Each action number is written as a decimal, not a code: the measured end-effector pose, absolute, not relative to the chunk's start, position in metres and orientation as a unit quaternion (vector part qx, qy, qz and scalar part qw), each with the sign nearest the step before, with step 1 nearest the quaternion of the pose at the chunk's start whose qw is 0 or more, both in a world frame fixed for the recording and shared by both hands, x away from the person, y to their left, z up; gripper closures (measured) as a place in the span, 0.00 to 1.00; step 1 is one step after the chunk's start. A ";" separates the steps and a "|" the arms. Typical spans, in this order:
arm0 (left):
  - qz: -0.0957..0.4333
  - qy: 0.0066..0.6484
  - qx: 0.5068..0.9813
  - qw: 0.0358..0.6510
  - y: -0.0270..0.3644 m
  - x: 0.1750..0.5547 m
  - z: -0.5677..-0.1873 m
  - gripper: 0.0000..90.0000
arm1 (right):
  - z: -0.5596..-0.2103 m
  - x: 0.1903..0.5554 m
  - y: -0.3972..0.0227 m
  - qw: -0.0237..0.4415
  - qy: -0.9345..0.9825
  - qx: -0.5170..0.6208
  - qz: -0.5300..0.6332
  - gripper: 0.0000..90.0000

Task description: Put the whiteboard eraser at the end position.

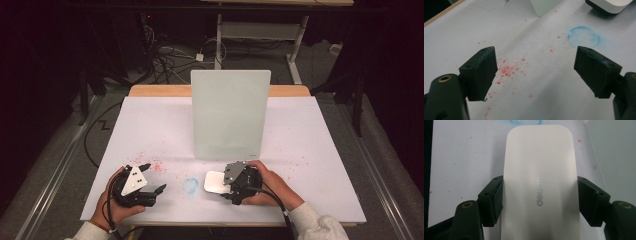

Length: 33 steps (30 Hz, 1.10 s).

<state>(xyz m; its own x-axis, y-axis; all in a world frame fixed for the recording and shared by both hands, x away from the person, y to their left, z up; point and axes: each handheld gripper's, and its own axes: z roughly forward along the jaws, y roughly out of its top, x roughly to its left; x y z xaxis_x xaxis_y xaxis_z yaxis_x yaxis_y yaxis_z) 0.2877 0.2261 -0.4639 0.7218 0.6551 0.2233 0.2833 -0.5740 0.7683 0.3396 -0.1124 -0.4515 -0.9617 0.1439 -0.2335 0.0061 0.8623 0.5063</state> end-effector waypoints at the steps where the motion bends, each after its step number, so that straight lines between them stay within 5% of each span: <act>1: 0.251 0.276 0.851 0.370 0.226 0.288 -0.464 0.20 | -0.452 0.340 -0.112 0.133 0.955 0.041 0.260 0.34; 33: 0.251 0.276 0.851 0.370 0.226 0.287 -0.464 0.20 | -0.436 0.338 -0.123 0.168 0.923 0.072 0.339 0.33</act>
